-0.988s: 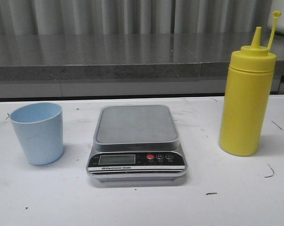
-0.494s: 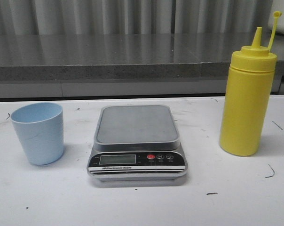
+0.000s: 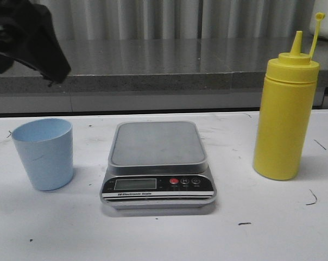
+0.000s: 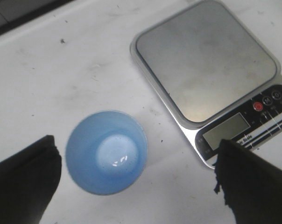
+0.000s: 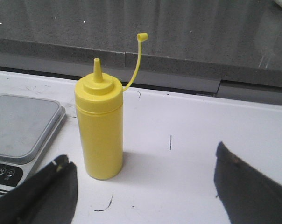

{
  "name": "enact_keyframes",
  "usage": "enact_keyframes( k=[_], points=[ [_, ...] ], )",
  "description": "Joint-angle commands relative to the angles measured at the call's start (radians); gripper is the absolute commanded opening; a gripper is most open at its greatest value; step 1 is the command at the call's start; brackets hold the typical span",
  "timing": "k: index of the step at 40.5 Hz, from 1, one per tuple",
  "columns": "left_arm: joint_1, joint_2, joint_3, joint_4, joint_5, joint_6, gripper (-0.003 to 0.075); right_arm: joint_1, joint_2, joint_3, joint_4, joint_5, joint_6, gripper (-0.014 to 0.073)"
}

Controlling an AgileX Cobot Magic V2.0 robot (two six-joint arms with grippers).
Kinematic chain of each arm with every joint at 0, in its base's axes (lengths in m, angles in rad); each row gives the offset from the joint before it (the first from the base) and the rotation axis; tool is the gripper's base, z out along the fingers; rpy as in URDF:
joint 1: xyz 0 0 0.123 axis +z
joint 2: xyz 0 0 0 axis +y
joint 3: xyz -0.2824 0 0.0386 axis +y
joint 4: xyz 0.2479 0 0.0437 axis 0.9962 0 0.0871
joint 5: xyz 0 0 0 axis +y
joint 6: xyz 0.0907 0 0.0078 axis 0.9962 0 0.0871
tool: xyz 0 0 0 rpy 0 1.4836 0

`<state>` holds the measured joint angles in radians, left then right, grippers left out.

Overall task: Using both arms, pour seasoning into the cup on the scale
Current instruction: 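Lower the left gripper onto the light-blue cup and grasp its rim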

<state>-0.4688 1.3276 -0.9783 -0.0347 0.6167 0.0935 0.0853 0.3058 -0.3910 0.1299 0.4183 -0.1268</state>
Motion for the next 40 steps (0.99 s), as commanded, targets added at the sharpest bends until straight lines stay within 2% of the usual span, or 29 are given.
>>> enact_keyframes(
  k=[1,6,11,26,29,32,40],
  points=[
    [-0.017,0.073,-0.131,0.005,0.079,0.0,0.064,0.001,0.017,-0.034,0.006,-0.075,-0.005,0.0615],
    [-0.017,0.193,-0.252,0.027,0.236,-0.002,0.0638,0.001,0.017,-0.034,0.006,-0.074,-0.005,0.0615],
    [-0.017,0.293,-0.336,0.048,0.322,-0.006,0.0638,0.001,0.017,-0.034,0.006,-0.074,-0.005,0.0615],
    [-0.017,0.452,-0.38,0.047,0.355,-0.006,0.0633,0.001,0.017,-0.034,0.006,-0.074,-0.005,0.0615],
    [-0.017,0.465,-0.38,0.047,0.355,-0.006,0.0585,0.001,0.017,-0.034,0.006,-0.074,-0.005,0.0615],
    [-0.017,0.469,-0.38,0.045,0.355,-0.006,0.0492,0.001,0.017,-0.034,0.006,-0.074,-0.005,0.0615],
    [-0.017,0.469,-0.38,0.045,0.355,-0.006,0.0143,0.001,0.017,-0.034,0.006,-0.074,-0.005,0.0615]
  ],
)
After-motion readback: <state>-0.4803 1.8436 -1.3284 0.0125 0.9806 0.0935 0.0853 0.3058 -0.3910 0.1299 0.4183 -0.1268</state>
